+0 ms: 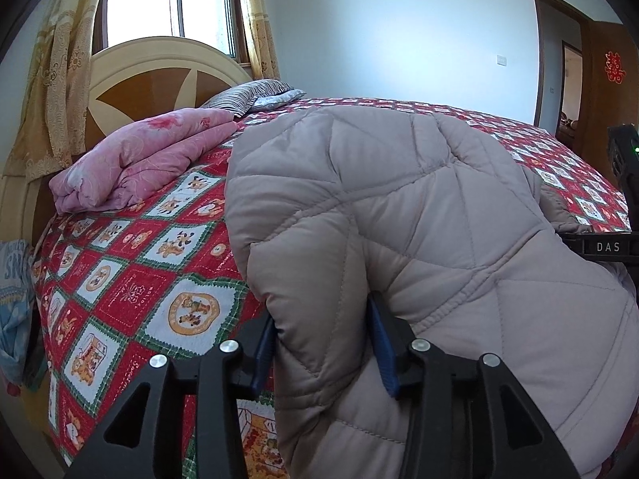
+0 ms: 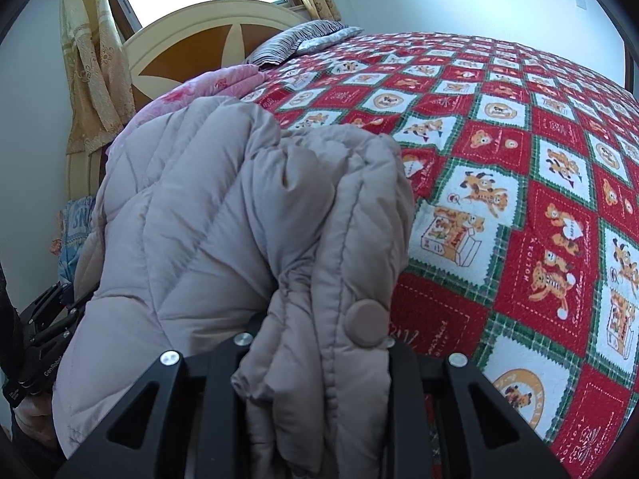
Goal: Fold large clothes
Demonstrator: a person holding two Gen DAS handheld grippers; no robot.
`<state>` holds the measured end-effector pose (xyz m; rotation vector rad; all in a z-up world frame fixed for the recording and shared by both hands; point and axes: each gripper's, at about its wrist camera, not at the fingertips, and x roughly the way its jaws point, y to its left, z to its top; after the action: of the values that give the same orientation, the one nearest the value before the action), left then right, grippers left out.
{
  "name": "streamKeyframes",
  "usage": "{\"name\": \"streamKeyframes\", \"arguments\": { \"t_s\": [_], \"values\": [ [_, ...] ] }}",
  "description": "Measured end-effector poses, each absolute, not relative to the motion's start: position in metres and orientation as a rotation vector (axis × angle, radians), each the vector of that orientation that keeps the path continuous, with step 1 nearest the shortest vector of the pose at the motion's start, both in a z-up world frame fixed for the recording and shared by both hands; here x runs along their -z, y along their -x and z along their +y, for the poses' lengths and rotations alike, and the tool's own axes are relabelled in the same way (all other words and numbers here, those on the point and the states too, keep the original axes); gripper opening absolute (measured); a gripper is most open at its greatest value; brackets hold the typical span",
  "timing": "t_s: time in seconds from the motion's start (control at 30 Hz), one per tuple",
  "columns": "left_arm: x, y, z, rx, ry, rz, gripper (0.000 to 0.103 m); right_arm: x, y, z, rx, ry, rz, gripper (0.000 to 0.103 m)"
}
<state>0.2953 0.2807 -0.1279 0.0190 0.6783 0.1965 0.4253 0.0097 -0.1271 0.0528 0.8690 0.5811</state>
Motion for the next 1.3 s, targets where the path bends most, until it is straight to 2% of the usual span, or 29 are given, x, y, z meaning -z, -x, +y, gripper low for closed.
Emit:
{"name": "streamKeyframes", "arguments": {
  "t_s": [0.17,0.37,0.63,0.73,0.83,1.0,1.3],
  "values": [
    [0.131,-0.296,0.285,-0.213,-0.020,0.669,0.061,0.132,-0.428,0.010,-0.574,-0.049,0.885,0.028],
    [0.130,-0.295,0.288,-0.242,-0.022,0.660,0.072,0.139,-0.434,0.009,-0.556,-0.053,0.925,0.037],
    [0.108,-0.276,0.281,-0.281,-0.045,0.659,0.073,0.121,-0.419,-0.002,-0.498,-0.051,0.890,0.052],
    [0.081,-0.250,0.275,-0.285,-0.038,0.589,0.074,0.097,-0.394,-0.013,-0.458,-0.037,0.806,0.065],
    [0.051,-0.215,0.262,-0.270,-0.033,0.499,0.084,0.068,-0.357,-0.025,-0.451,-0.026,0.696,0.075],
    [0.013,-0.176,0.244,-0.240,-0.048,0.386,0.086,0.028,-0.300,-0.032,-0.460,-0.002,0.550,0.085],
    [-0.021,-0.151,0.224,-0.211,-0.061,0.301,0.087,0.002,-0.258,-0.037,-0.463,0.006,0.458,0.086]
  ]
}}
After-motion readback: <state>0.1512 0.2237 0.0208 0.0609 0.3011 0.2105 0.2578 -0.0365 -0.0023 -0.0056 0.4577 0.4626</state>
